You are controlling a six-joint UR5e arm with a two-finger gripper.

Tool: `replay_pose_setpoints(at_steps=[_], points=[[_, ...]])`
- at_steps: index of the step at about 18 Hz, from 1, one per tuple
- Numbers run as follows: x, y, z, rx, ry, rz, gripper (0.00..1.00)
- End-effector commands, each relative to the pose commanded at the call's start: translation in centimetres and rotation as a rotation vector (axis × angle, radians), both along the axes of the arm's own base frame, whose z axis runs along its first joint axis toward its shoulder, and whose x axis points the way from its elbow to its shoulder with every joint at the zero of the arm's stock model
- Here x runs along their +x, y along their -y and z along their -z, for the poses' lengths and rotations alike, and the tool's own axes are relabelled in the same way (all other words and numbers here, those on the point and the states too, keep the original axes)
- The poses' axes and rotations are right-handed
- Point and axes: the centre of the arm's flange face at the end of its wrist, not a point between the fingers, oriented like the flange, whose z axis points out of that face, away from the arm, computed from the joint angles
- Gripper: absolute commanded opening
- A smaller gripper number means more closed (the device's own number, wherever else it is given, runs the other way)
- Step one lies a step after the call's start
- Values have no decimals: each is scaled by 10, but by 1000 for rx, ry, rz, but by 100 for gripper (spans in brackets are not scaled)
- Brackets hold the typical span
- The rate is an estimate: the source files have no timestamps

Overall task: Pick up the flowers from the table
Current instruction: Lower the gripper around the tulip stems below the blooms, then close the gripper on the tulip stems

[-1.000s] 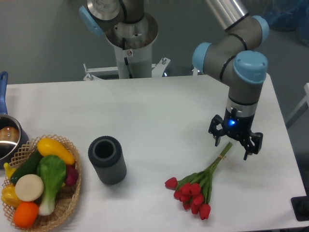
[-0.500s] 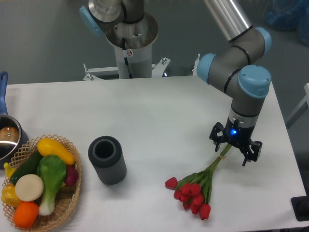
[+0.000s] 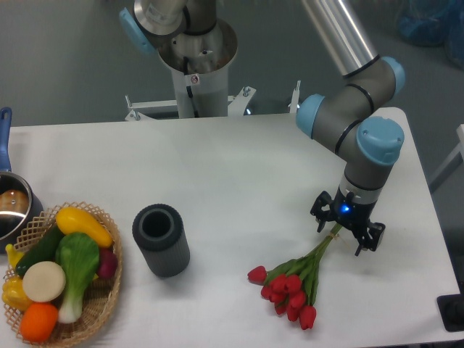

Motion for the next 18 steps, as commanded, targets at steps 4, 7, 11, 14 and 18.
replay_pose_setpoints(at_steps=[4,7,11,14,18], points=[[3,-6,-2,-8,18,6,100],[5,-7,4,-10,27,9,97],[2,-8,10,-14,31,11,84],[-2,-9,7,-10,25,9,61],[-2,-9,7,-8,25,10,40]])
